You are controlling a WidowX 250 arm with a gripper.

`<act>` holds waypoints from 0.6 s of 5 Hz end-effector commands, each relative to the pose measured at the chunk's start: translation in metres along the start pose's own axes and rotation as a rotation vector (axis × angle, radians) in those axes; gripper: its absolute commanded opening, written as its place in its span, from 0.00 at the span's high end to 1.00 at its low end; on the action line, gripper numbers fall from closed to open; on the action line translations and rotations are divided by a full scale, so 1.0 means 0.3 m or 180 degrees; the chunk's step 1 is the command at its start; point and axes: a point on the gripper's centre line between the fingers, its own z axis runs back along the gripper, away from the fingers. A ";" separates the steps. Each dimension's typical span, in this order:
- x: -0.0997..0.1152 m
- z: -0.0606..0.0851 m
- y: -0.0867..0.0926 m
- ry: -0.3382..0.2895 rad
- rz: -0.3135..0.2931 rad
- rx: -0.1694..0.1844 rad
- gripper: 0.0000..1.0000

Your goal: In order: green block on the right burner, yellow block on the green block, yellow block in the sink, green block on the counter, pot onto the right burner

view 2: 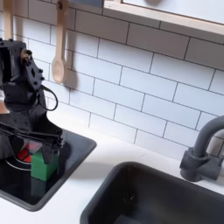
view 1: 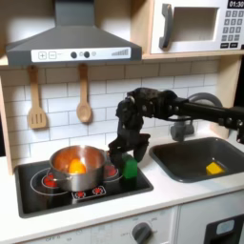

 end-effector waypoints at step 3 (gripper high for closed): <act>0.031 -0.022 -0.022 0.0017 0.0023 -0.0042 0.00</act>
